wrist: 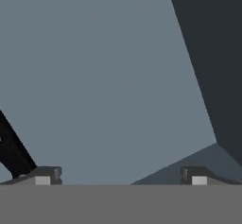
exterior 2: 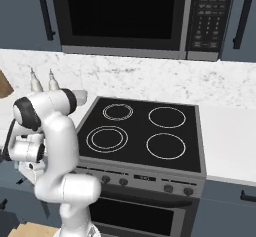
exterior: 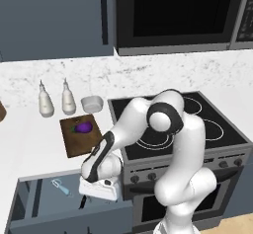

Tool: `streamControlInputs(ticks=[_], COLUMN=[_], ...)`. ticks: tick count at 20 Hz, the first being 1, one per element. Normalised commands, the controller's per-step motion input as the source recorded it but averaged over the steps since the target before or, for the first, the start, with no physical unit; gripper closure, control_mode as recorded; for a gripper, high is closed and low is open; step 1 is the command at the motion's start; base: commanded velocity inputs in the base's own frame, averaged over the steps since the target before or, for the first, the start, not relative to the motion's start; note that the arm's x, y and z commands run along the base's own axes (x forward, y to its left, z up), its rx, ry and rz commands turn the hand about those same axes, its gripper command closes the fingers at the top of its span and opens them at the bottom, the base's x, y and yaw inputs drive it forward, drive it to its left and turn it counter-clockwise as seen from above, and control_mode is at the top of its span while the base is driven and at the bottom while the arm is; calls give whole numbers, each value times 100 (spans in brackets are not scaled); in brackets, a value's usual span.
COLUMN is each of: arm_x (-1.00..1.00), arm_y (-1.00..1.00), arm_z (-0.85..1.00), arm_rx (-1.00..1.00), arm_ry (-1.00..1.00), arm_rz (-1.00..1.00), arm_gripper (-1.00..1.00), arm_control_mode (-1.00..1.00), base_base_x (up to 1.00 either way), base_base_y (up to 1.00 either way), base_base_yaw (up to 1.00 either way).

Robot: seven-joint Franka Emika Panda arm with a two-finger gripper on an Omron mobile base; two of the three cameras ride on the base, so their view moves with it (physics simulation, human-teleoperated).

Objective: Place the appropriate cutting tool for cutting the eggplant skin on the cutting board.

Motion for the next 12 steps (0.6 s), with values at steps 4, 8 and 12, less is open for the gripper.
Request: streamControlInputs(ticks=[4, 8, 12], arm_x=[-24, -47, -67], arm_y=[25, 22, 18], arm_z=[-7, -1, -11], arm_rx=[-12, -5, 0], arm_ry=[19, 24, 25], arm_rz=[-1, 0, 0], arm_gripper=[-100, -100, -100], arm_control_mode=[-100, -100, -100], base_base_x=[0, 0, 0], base_base_y=[0, 0, 0], base_base_yaw=[0, 0, 0])
